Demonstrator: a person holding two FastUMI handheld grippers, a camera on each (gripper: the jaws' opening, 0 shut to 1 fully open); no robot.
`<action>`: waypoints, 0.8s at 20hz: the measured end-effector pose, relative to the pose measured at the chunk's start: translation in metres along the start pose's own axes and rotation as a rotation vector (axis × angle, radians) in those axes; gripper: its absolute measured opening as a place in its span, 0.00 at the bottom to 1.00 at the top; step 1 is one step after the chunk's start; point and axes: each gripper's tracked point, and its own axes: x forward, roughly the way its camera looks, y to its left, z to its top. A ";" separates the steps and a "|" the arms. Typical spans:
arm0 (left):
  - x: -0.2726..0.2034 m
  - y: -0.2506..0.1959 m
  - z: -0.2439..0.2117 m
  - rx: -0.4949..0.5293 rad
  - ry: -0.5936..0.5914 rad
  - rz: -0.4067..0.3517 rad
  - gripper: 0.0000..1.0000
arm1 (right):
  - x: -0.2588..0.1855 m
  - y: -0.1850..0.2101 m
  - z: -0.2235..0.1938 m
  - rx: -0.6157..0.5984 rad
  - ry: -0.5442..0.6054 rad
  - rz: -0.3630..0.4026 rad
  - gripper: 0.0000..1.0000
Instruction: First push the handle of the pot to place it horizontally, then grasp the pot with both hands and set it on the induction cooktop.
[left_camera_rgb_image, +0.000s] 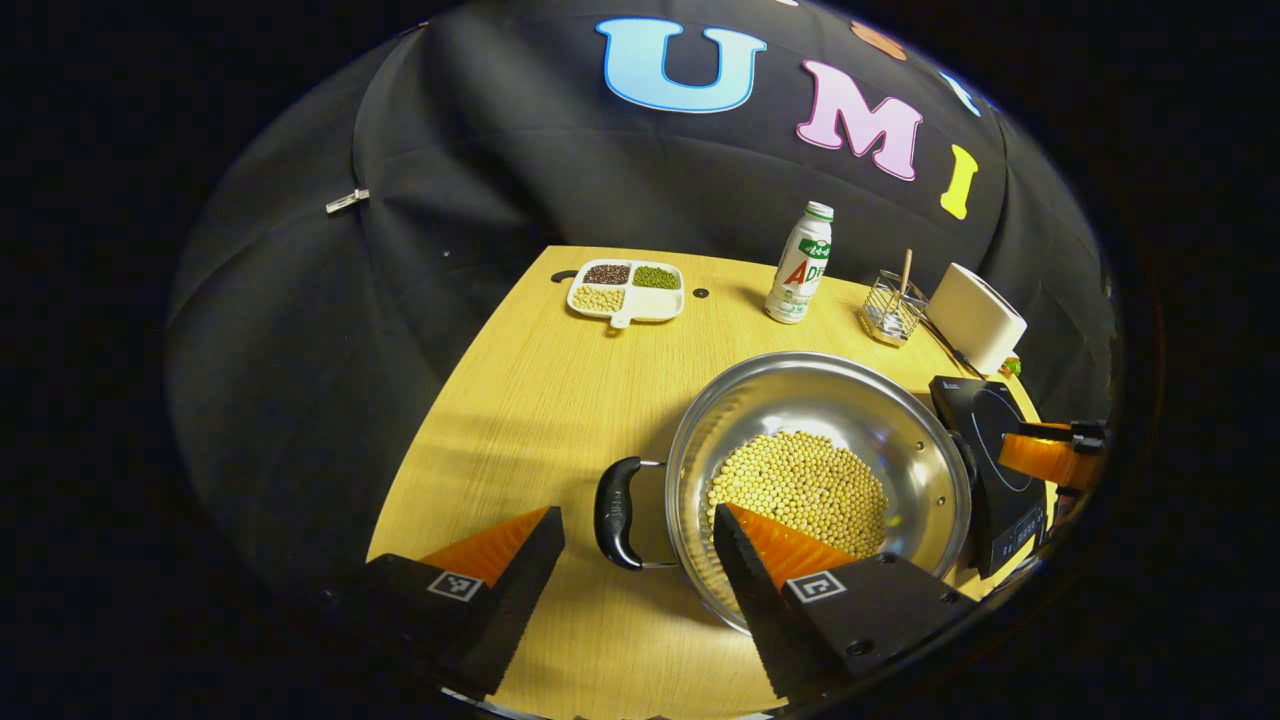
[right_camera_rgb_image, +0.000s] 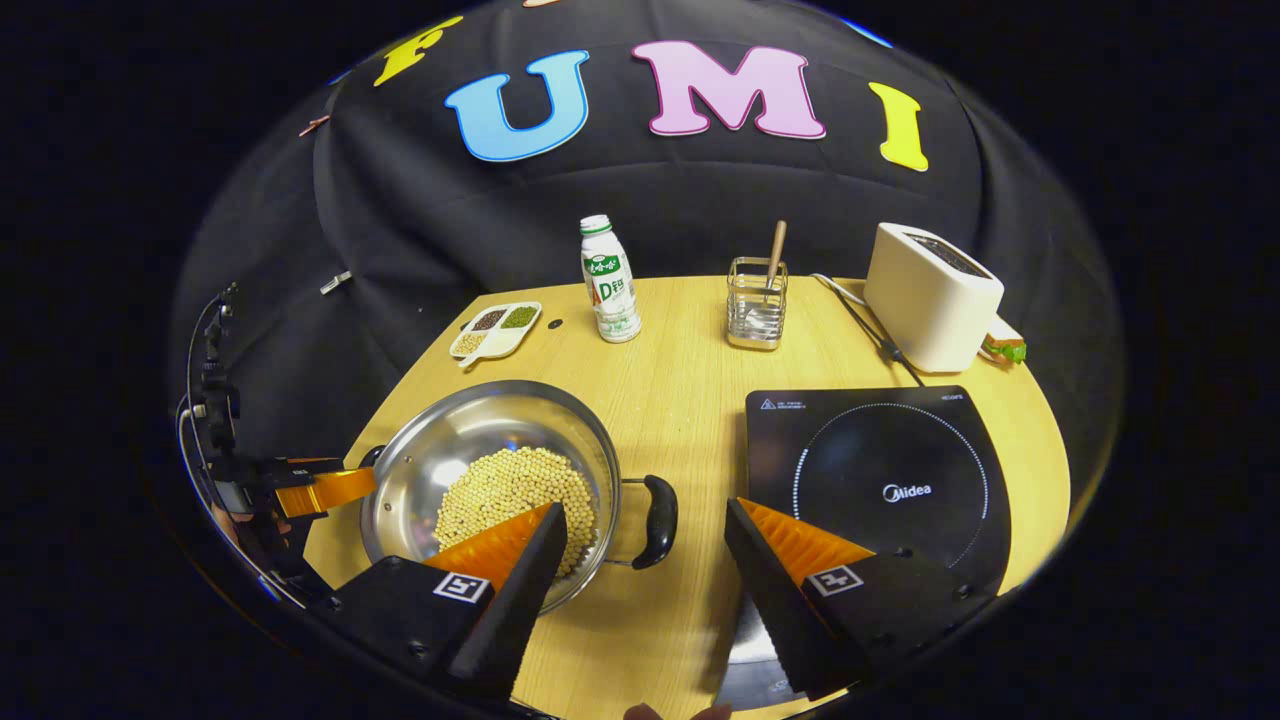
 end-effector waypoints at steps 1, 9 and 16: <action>0.004 0.001 0.000 -0.003 0.005 0.001 0.94 | 0.006 0.000 -0.002 0.005 0.012 -0.005 0.99; 0.016 0.001 -0.003 -0.022 0.024 -0.014 0.90 | 0.041 0.003 -0.030 0.029 0.121 -0.013 0.97; 0.026 -0.002 -0.005 -0.031 0.037 -0.027 0.87 | 0.061 0.001 -0.041 0.043 0.169 -0.037 0.88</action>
